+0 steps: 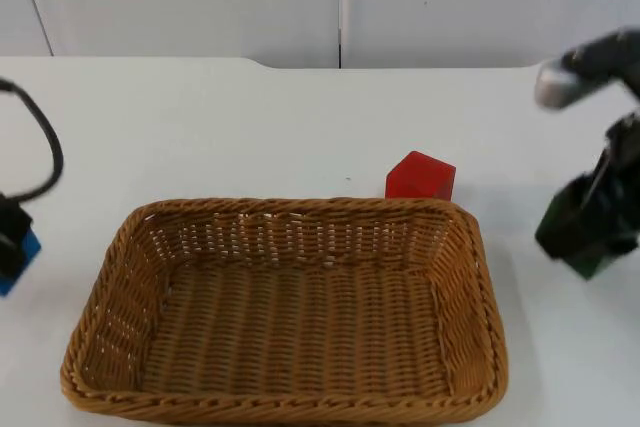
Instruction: Pick up one cube with each hand and place exactly two cubes into the same basket, leaving the remaining cube outside.
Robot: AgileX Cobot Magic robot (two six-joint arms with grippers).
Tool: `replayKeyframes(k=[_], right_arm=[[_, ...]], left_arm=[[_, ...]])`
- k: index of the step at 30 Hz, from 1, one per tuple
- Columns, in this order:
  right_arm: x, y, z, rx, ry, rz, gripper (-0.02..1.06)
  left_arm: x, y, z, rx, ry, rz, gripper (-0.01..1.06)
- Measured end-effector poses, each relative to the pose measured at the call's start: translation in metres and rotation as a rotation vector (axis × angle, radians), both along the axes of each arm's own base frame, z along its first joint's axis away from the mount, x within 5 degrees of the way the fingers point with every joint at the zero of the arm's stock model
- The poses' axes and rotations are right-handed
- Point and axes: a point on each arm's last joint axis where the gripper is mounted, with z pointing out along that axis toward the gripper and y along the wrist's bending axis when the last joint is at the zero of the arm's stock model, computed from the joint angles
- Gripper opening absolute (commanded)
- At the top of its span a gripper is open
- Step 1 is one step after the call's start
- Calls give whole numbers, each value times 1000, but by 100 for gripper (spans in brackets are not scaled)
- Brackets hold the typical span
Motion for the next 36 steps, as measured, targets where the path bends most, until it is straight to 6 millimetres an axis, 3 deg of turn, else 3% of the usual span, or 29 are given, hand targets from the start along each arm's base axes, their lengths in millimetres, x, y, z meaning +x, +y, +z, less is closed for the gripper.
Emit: replayKeyframes(k=[2, 7, 14, 21, 36], right_arm=[[-2, -1, 10, 13, -25, 2, 0], [-17, -7, 58, 78, -160, 5, 0], [-34, -14, 97, 146, -280, -10, 0], [-38, -16, 105, 162, -305, -14, 0], [-39, -16, 105, 167, -299, -23, 0]], left_arm=[[-2, 0, 9, -3, -27, 4, 0], [-19, -4, 53, -36, -144, 19, 0], [-50, -12, 92, -102, -213, 6, 0], [-68, -14, 114, -107, -301, -7, 0], [-68, -15, 118, -116, -332, 3, 0]])
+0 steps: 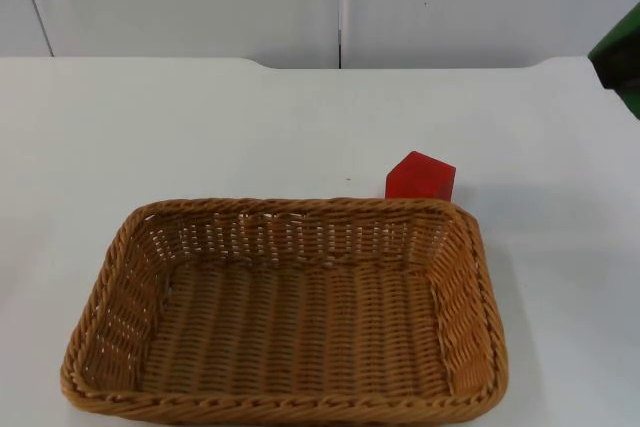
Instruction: Pick up one cube with each hand and place exactly two cubes into the same basket, leaving the remaining cube outside.
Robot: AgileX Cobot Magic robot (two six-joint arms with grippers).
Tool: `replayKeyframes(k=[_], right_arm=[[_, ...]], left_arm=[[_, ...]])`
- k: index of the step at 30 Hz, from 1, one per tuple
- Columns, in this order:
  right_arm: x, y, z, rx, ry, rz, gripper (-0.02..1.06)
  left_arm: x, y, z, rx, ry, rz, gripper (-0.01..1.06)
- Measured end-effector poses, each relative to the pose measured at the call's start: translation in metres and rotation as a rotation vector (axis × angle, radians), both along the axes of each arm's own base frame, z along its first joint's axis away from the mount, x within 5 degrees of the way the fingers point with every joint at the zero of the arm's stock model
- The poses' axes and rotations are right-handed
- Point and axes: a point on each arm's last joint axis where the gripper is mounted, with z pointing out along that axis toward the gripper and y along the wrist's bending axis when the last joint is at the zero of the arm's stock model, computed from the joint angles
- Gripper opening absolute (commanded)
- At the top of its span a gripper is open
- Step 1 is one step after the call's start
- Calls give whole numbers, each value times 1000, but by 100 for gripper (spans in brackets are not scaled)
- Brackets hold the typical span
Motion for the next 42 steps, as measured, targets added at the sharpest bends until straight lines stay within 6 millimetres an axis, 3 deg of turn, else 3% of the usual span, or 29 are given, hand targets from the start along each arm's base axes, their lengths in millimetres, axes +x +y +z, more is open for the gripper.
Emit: replayKeyframes(k=[22, 33, 42], right_arm=[[-3, 5, 0, 15, 16, 14, 0], [-5, 9, 0, 38, 26, 17, 0], [0, 48, -14, 5, 90, 135, 0]], left_arm=[[4, -5, -1, -74, -3, -7, 0], [19, -38, -22, -125, 79, -183, 0], [35, -66, -44, -126, 104, -232, 0]])
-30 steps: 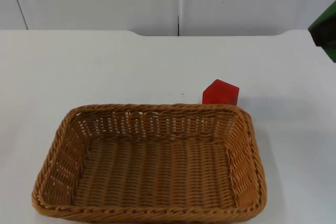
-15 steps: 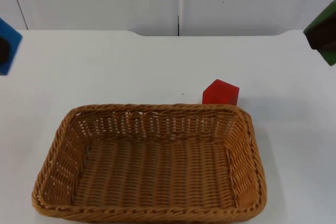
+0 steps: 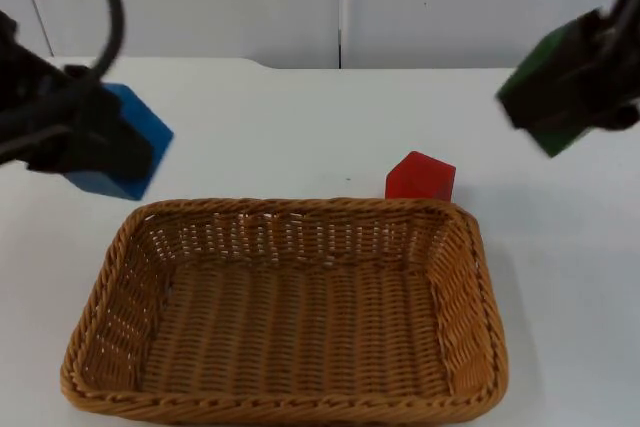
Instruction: Pick up one cube with each hand and place exactly two cubes into the same basket, leaving the remaining cube outside.
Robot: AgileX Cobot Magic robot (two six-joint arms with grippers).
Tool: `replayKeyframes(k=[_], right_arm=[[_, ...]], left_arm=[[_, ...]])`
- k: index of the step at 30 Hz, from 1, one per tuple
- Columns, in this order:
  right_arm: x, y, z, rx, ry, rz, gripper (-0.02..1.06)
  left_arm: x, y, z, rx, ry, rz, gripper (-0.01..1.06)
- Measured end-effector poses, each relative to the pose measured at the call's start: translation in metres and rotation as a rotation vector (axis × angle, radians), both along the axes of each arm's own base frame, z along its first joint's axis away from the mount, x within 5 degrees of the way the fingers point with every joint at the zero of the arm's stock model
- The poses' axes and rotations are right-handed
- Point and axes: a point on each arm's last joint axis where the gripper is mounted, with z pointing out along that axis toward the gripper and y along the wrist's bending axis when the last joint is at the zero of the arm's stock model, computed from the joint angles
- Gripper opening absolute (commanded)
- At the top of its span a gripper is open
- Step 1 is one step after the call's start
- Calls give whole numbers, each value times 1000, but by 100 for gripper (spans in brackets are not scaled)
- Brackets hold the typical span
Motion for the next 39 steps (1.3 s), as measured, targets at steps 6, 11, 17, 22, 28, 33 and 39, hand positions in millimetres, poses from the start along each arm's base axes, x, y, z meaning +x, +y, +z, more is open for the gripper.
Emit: replayKeyframes(k=[6, 11, 17, 22, 28, 33, 39], right_arm=[[12, 37, -22, -40, 61, 78, 0], [15, 57, -43, -76, 104, 119, 0], [20, 68, -72, -113, 145, 126, 0], [24, 71, -88, -131, 163, 116, 0], [27, 73, -106, -155, 189, 109, 0], [32, 75, -122, -159, 190, 87, 0], [36, 77, -138, -165, 194, 65, 0]], left_arm=[[4, -18, -20, 21, 53, -67, 0], [10, -21, -31, 33, 67, -75, 0], [15, -25, -44, 28, 89, -105, 0], [18, -27, -54, 28, 105, -133, 0], [22, -29, -72, 31, 160, -138, 0], [26, -31, -88, 30, 202, -135, 0], [29, -35, -105, 7, 215, -161, 0]])
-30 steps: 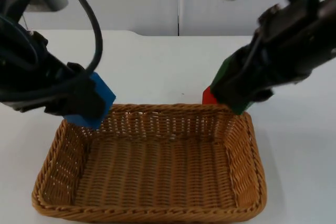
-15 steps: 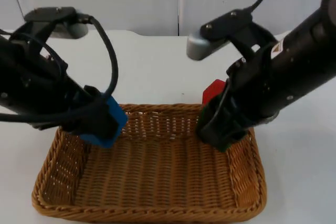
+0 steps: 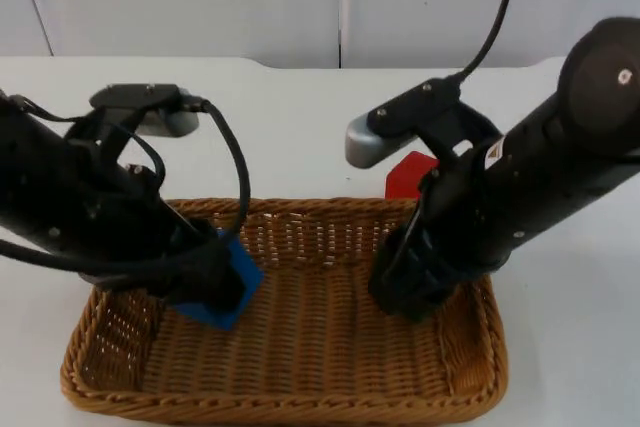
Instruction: Pick up one cube with each hand and place exactly two cubes into the same basket, leaving the remaining cube outside.
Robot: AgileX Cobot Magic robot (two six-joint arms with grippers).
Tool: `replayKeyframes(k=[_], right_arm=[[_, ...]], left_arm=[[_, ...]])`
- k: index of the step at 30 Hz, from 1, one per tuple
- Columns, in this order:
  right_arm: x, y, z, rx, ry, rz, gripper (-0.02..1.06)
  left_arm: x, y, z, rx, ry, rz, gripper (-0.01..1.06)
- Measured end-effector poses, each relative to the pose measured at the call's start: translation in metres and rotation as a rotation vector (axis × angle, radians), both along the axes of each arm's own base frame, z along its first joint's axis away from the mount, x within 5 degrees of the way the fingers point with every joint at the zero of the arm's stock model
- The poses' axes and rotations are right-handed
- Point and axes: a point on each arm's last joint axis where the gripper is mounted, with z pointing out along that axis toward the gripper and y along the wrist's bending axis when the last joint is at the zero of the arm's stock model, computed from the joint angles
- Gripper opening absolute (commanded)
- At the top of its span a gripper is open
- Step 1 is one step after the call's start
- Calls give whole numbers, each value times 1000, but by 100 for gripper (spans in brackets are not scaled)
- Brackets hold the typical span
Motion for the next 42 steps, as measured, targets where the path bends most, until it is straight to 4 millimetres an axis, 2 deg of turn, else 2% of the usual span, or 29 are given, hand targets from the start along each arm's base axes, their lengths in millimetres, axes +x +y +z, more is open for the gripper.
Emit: replayKeyframes(k=[6, 14, 18, 23, 25, 26, 28, 29, 33, 34, 37, 38, 40, 42], right_arm=[[1, 0, -16, -22, 20, -6, 0], [3, 2, -19, -13, 6, -19, 0], [3, 3, -19, -9, 5, -24, 5], [3, 3, -19, -9, 5, -24, 41], [3, 3, -19, -9, 5, -24, 45], [3, 3, -19, -8, 6, -26, 55], [3, 3, -19, -8, 6, -26, 64], [3, 3, -19, -7, 4, -27, 64], [4, 3, -19, -5, 0, -28, 67], [4, 3, -19, -5, -2, -28, 67], [4, 3, -13, 6, -12, -28, 67], [4, 3, -13, 6, -12, -28, 67], [4, 3, 0, 27, -36, -27, 67], [3, 2, 22, 68, -82, -27, 67]], left_arm=[[3, -2, -16, -7, 25, -1, 0], [3, -1, -28, 11, 49, -4, 0], [3, -1, -28, 8, 49, -1, 0], [3, -1, -28, 8, 48, 0, 0], [3, -1, -28, 7, 49, 2, 2], [3, -1, -28, 7, 49, 2, 6], [3, -1, -28, 7, 49, 2, 16], [3, -2, -28, 6, 50, 1, 16], [2, -2, -27, -5, 58, -6, 48], [2, -3, -27, -7, 57, -7, 48], [2, -3, -23, -13, 46, -9, 74], [2, -3, -23, -13, 46, -9, 79], [2, -3, -17, -22, 30, -12, 82], [2, -4, -8, -40, 10, -20, 85]])
